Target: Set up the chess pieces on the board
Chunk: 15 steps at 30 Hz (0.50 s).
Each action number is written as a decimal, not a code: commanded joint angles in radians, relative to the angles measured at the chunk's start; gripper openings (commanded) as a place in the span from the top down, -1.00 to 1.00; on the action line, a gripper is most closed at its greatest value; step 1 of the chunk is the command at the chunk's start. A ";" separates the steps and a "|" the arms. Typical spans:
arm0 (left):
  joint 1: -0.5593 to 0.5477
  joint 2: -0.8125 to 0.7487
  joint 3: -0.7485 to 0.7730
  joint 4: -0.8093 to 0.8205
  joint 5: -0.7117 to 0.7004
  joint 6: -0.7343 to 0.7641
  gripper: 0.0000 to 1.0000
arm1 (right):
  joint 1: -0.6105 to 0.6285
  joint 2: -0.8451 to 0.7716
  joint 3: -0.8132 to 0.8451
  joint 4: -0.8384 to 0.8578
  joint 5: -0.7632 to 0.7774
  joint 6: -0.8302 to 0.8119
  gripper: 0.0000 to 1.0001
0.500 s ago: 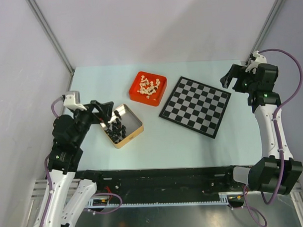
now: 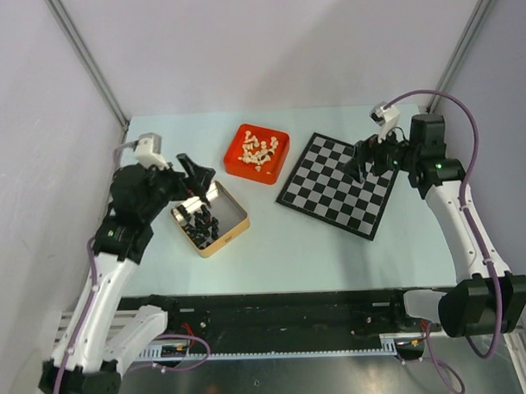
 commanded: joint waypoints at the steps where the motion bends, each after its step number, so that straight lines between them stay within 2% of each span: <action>1: -0.109 0.129 0.112 -0.082 -0.069 -0.001 -0.99 | 0.001 0.035 0.034 -0.049 -0.068 -0.064 -0.99; 4: -0.178 0.237 0.164 -0.150 -0.162 0.005 -1.00 | 0.001 0.053 0.034 -0.060 -0.075 -0.086 -0.99; 10: -0.187 0.412 0.207 -0.178 -0.217 -0.002 -0.99 | 0.006 0.076 0.034 -0.123 -0.076 -0.187 -0.99; 15: -0.187 0.565 0.264 -0.239 -0.260 0.008 -0.82 | 0.024 0.107 0.036 -0.172 -0.150 -0.225 -0.99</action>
